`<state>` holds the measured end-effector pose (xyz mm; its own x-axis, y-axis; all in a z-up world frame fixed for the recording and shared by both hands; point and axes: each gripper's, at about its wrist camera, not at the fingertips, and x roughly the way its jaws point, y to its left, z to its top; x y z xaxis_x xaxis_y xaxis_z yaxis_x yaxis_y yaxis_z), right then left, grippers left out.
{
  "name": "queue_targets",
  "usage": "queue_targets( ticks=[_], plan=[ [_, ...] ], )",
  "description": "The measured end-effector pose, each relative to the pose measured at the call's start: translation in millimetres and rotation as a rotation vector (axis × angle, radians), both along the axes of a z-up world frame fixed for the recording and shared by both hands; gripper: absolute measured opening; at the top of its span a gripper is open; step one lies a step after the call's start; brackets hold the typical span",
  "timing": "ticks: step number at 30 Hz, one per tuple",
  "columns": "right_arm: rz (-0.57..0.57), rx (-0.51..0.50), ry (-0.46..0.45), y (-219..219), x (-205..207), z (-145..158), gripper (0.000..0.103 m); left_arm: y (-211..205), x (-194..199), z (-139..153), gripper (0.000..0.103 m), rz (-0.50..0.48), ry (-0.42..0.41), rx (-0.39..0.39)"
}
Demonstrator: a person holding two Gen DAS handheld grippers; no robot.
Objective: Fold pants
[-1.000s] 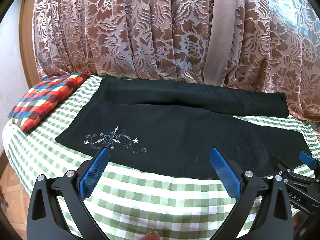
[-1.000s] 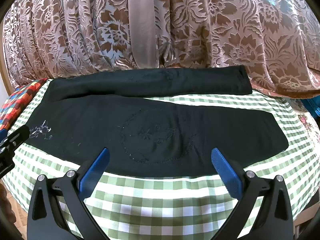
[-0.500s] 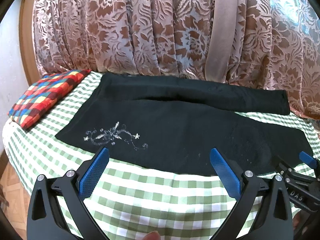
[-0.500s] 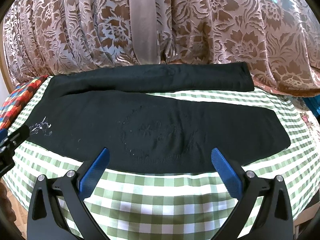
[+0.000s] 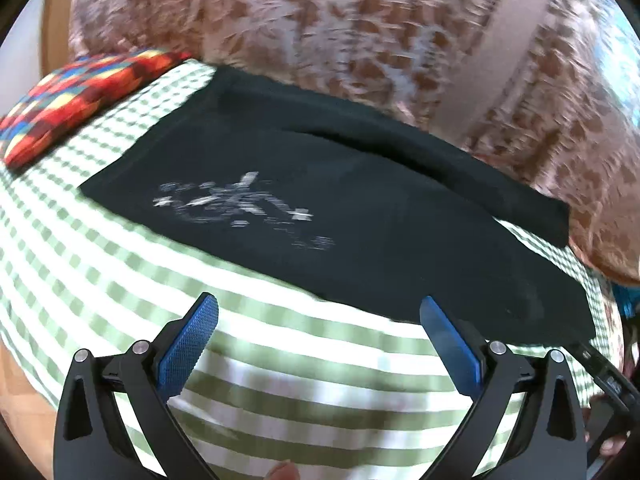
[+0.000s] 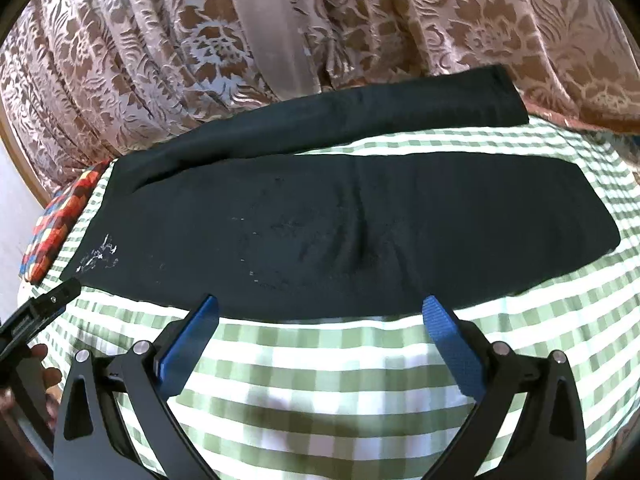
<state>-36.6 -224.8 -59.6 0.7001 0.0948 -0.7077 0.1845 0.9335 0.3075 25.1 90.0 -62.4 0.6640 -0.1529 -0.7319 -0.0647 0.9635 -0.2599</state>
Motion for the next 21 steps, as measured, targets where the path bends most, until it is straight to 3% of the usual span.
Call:
queue_targets(
  ticks=[8,11,12,15,21],
  plan=[
    [-0.086,0.214,0.031,-65.9,-18.7,-17.7,0.101,90.6,23.4,-16.4,0.100,0.152,0.072,-0.159],
    [-0.126,0.299,0.042,-90.2,-23.9,-22.9,0.101,126.9,35.2,-21.3,0.086,0.239,0.082,-0.235],
    [-0.138,0.312,0.042,-94.7,-24.9,-23.5,0.101,136.5,39.4,-24.4,0.076,0.264,0.093,-0.259],
    [-0.179,0.355,0.054,-110.4,-28.4,-26.0,0.101,158.5,48.8,-34.3,0.071,0.328,0.125,-0.323],
    [-0.177,0.343,0.088,-108.4,-23.6,-29.8,0.101,161.2,64.5,-35.6,0.069,0.336,0.113,-0.280]
  ],
)
